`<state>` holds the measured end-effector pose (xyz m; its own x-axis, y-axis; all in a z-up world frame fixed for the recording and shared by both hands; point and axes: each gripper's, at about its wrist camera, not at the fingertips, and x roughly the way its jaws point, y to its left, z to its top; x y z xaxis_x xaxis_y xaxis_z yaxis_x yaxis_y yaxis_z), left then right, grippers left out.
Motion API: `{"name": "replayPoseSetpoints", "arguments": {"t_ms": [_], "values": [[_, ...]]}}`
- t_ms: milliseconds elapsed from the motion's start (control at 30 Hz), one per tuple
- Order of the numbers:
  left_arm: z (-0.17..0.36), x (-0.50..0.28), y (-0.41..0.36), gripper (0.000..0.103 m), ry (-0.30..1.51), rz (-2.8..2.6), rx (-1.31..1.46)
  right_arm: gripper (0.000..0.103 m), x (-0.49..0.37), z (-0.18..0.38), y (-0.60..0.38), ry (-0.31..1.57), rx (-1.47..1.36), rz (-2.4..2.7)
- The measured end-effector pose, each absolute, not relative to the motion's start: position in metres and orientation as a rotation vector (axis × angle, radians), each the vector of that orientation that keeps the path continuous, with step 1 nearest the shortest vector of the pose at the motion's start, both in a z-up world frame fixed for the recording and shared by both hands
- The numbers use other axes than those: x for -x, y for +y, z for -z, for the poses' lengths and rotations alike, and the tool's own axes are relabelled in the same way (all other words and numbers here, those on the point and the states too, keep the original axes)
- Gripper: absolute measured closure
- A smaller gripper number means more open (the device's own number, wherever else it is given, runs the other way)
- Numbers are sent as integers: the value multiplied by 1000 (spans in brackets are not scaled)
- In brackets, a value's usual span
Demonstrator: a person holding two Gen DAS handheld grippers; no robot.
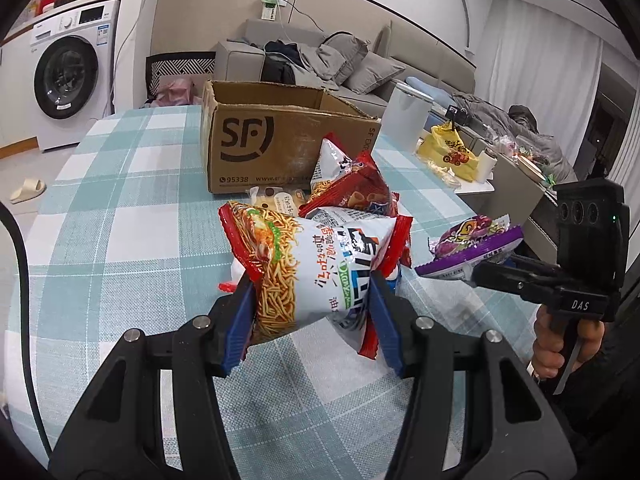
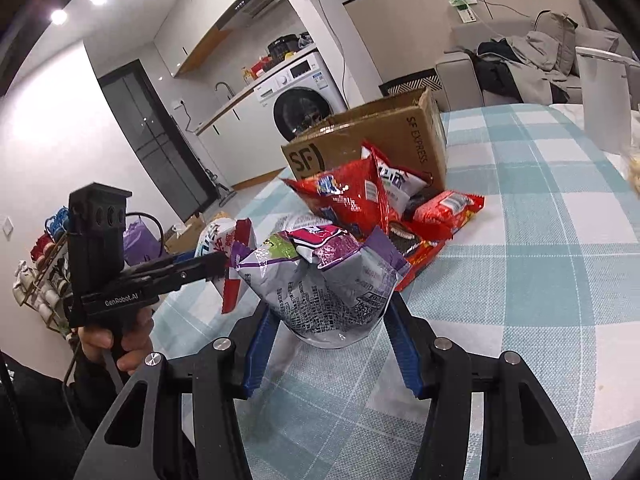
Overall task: Organize snacks
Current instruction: 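Close the right tool on the silver-purple snack bag while the left tool lifts the noodle bag, then carry the noodle bag in the left tool and silver bag in the right tool over the box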
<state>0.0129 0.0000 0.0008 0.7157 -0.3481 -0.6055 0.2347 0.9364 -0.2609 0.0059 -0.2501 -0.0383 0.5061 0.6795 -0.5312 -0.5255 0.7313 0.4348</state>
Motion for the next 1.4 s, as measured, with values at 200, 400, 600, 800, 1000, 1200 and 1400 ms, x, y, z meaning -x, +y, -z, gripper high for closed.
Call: {"name": "replayPoseSetpoints", "arguments": {"t_ms": [200, 400, 600, 800, 1000, 1200, 1400], "values": [[-10, -12, 0, 52, 681, 316, 167, 49, -6, 25, -254, 691, -253, -743], [-28, -18, 2, 52, 644, 296, 160, 49, -9, 9, -256, 650, -270, -744], [-45, -30, 4, 52, 606, 277, 149, 49, -19, -12, -253, 601, -277, -738], [-61, -47, 6, 52, 578, 253, 155, 49, -34, -25, -250, 583, -290, -725], [-76, -69, 5, 52, 556, 230, 143, 49, -52, -39, -246, 566, -304, -713], [-86, -95, 6, 52, 549, 201, 138, 49, -73, -50, -240, 552, -314, -715], [-93, -126, 1, 51, 542, 186, 118, 49, -93, -56, -233, 549, -319, -711]]}}
